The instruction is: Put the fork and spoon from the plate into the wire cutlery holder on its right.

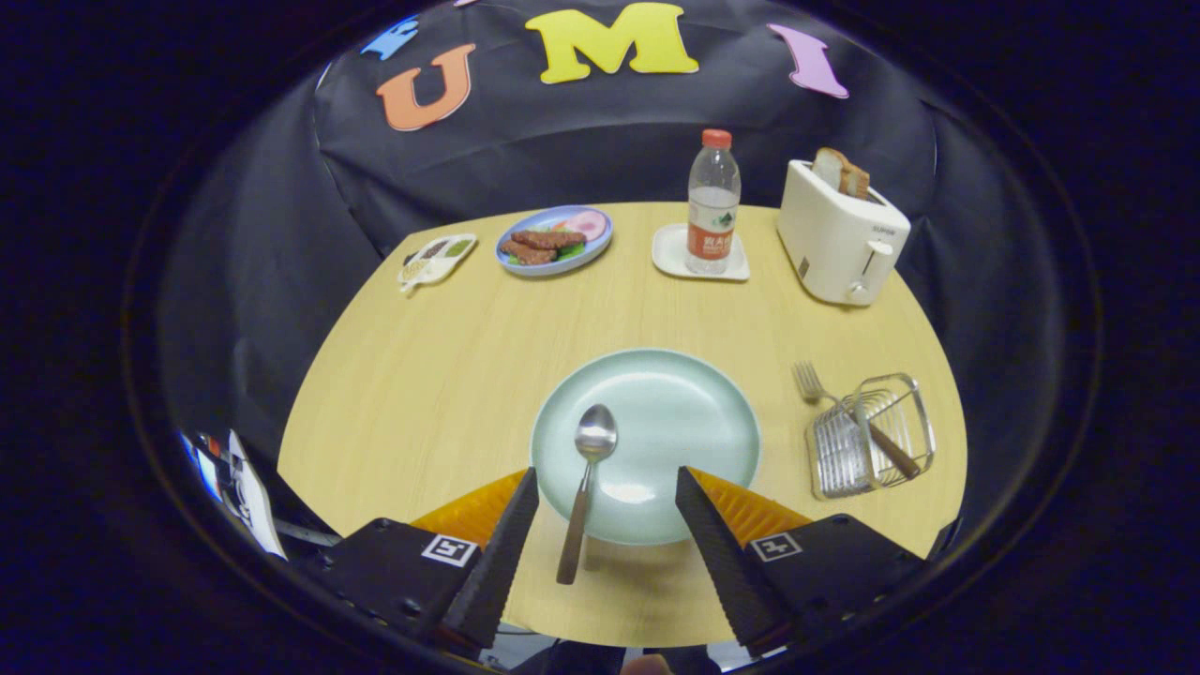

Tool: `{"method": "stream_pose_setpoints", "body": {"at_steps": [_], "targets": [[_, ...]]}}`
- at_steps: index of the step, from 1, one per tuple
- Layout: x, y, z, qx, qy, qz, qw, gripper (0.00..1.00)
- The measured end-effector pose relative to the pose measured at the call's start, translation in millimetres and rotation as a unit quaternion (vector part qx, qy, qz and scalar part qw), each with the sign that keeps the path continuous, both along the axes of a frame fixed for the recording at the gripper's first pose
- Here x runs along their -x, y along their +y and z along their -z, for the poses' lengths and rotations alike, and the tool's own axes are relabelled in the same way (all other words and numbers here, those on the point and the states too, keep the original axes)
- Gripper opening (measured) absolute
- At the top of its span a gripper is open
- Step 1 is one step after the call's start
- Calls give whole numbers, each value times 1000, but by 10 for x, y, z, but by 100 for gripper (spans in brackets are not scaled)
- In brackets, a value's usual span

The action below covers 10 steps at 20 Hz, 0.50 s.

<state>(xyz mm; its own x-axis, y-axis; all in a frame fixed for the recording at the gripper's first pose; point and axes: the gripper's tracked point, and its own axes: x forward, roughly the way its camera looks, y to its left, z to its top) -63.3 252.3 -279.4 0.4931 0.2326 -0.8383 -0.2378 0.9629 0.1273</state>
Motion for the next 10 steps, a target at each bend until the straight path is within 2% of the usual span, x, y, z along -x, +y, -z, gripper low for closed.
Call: {"method": "stream_pose_setpoints", "body": {"at_steps": [4,7,10], "targets": [[-22,104,311,26,17,-1,1000,90],[-79,125,471,42,29,8,999,86],[-109,148,588,45,45,19,998,70]]}}
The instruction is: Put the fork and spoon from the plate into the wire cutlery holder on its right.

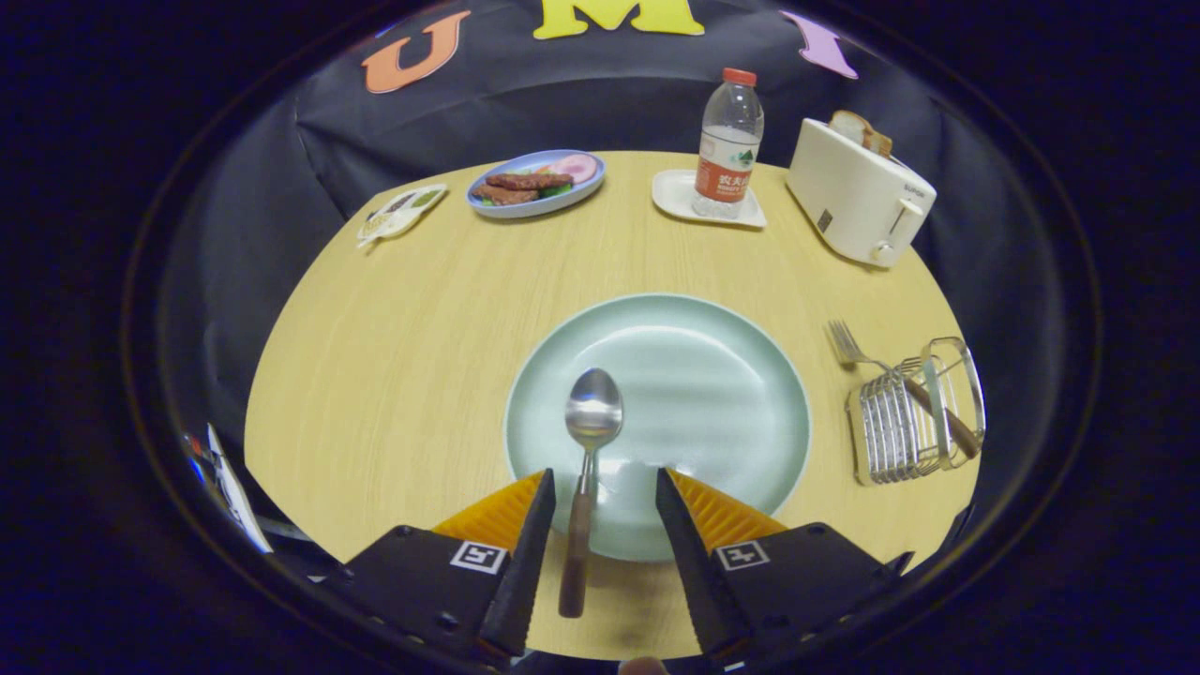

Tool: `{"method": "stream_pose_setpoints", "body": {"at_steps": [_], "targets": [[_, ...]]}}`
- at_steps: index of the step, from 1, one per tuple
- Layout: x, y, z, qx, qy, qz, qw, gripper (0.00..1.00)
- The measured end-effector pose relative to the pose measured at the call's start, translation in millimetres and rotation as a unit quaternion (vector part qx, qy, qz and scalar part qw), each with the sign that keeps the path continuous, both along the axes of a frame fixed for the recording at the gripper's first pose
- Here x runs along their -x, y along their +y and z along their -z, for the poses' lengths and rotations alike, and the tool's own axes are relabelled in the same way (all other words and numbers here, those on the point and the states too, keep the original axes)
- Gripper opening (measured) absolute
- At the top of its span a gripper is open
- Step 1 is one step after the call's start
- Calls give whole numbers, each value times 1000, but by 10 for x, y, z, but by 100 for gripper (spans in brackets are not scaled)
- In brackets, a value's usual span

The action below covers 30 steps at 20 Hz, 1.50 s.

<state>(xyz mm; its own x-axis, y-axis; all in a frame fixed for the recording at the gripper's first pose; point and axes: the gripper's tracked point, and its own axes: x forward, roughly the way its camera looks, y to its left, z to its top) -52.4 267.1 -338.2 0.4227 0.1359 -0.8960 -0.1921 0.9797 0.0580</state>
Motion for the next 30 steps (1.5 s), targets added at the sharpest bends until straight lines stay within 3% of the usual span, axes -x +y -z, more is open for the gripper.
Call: {"method": "stream_pose_setpoints", "body": {"at_steps": [5,6,8,9,11,12,20,24,30], "targets": [[59,24,158,-2,29,15,999,45],[73,28,176,-6,37,18,999,46],[85,-20,19,-4,43,31,999,22],[89,-21,188,0,51,33,998,10],[103,-16,257,3,60,24,998,15],[85,-30,235,8,60,19,998,3],[87,-203,13,14,66,9,998,0],[62,-366,-383,1,75,9,997,1],[-88,-670,-1218,-26,52,-27,998,0]]}}
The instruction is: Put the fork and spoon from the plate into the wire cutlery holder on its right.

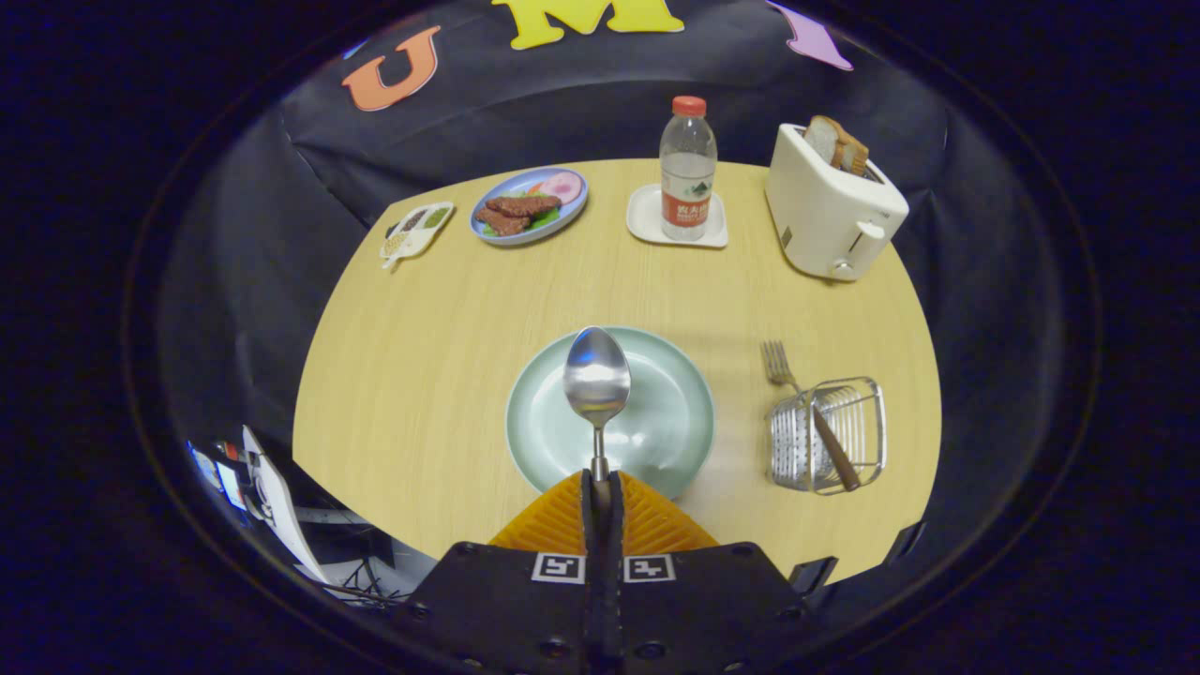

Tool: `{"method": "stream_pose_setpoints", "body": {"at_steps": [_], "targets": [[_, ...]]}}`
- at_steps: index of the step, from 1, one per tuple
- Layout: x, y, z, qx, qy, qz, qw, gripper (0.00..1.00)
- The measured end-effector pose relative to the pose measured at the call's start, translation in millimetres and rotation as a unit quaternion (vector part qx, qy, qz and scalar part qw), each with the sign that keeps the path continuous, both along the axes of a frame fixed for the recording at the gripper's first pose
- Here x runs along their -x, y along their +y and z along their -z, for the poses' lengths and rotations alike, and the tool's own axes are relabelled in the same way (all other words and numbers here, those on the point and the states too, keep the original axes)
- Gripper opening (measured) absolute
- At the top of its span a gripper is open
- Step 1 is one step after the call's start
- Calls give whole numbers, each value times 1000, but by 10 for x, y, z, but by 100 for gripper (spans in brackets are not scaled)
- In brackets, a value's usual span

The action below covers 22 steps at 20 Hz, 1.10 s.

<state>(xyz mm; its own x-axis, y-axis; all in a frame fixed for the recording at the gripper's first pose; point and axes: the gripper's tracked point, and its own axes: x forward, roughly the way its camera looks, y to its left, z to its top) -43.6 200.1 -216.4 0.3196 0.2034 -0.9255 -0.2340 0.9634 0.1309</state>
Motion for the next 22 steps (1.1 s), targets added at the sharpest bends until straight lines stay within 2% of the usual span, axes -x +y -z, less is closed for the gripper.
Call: {"method": "stream_pose_setpoints", "body": {"at_steps": [4,6,11,18,22], "targets": [[-157,-577,-381,10,-21,5,1000,0],[-206,-921,-536,6,-18,26,999,0],[-250,-1676,-586,31,14,56,998,0],[21,-1841,-286,29,114,41,992,0],[-20,-1902,-144,61,151,24,986,0]]}}
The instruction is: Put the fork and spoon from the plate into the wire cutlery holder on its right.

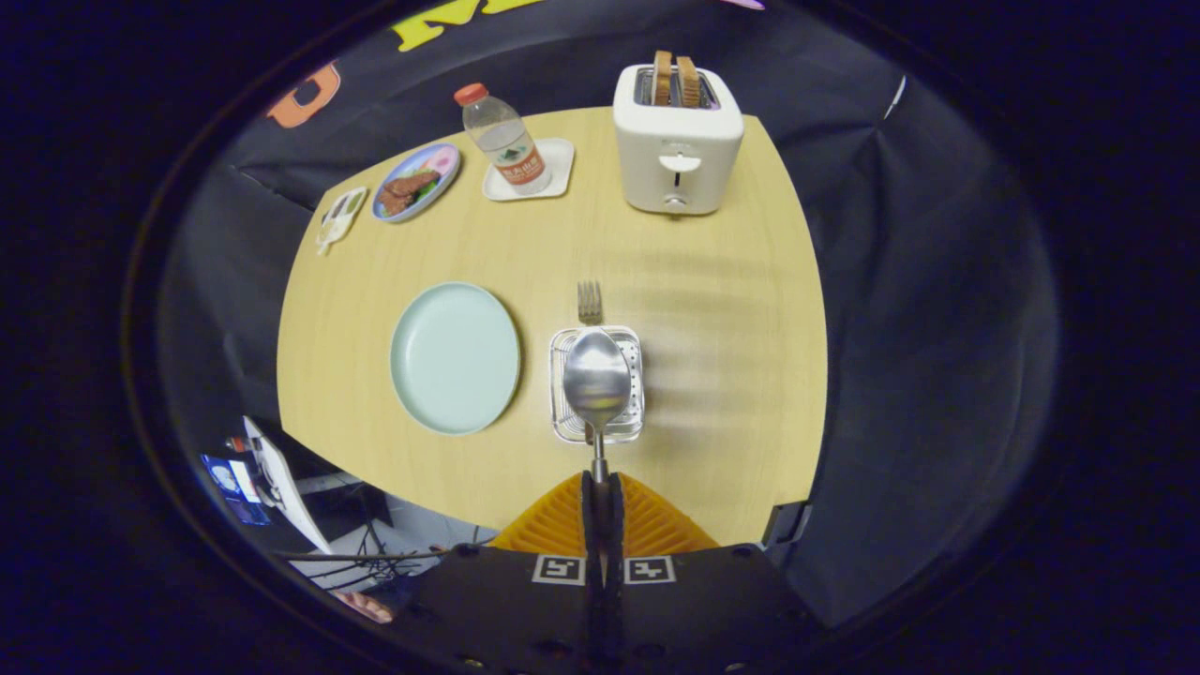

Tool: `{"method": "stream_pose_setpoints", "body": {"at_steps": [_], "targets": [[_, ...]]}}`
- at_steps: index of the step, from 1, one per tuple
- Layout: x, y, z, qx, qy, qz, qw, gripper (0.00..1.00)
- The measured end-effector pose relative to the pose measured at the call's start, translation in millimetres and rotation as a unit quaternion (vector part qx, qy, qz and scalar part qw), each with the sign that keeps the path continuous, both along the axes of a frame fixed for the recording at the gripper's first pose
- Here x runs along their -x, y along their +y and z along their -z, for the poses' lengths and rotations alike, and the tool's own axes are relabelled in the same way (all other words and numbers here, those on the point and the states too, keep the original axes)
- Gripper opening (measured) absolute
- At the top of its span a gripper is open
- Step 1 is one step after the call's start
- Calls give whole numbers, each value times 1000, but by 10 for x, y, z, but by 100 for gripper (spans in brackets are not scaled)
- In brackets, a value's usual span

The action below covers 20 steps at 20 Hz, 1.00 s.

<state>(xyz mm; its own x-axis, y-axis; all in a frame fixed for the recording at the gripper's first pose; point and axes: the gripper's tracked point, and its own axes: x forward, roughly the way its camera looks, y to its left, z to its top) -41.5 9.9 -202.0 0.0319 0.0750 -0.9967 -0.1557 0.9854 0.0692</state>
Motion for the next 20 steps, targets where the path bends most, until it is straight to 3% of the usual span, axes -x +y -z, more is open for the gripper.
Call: {"method": "stream_pose_setpoints", "body": {"at_steps": [6,18,20], "targets": [[25,20,246,-2,78,21,997,0],[-127,8,544,-12,141,66,988,2],[-172,0,555,-12,135,62,989,10]]}}
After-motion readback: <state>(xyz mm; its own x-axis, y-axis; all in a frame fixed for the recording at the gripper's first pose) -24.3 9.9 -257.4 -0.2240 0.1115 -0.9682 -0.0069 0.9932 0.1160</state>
